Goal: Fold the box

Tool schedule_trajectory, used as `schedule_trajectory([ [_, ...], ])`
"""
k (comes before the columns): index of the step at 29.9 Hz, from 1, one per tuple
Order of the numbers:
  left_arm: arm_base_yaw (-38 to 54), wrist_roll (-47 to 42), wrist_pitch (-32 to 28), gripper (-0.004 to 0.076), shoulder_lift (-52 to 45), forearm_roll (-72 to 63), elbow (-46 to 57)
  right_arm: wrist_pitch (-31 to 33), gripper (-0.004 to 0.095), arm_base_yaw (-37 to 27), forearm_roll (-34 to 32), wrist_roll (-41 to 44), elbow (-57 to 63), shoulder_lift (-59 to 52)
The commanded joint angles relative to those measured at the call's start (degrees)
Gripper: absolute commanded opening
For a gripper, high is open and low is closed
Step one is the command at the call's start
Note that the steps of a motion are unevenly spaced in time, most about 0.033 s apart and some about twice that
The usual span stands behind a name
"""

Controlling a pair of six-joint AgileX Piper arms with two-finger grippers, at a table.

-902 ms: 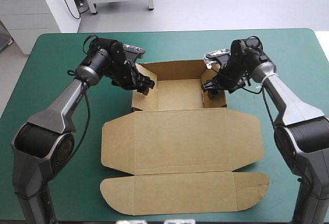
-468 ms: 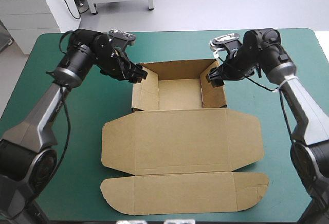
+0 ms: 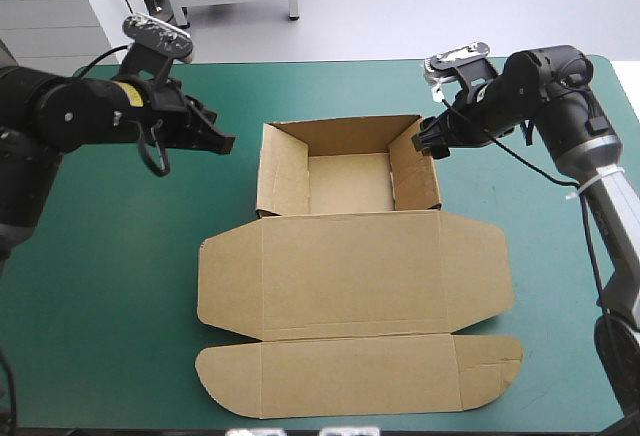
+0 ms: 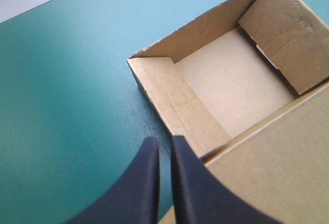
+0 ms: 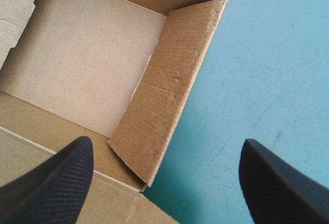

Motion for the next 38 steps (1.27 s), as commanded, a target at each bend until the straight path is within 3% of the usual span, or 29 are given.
schedule_trajectory([
  [1, -0.2, 0.8, 2.3, -0.0008, -7.5, -0.1, 4.2, -0.3, 0.0723, -0.1, 1.0, -0.4, -1.8, -2.4],
  [11, -0.2, 1.1, 2.0, -0.0008, -29.7, 2.3, 37.5, -0.9, 0.0723, -0.1, 1.0, -0.9, -1.7, -2.2],
  [19, -0.2, -0.2, -4.5, -0.0008, -45.6, 2.4, 56.1, -1.2, 0.0723, -0.1, 0.9, -1.4, -1.7, -2.1],
  [27, -0.2, -0.4, -7.0, -0.0008, -55.2, 2.0, 66.8, -1.5, 0.0723, -0.1, 0.6, -1.4, -1.7, 2.6],
  [38, -0.2, -0.4, -8.6, -0.0008, -57.0, 2.0, 67.7, -8.7, 0.0723, -0.1, 0.7, 0.2, -1.7, 14.2],
])
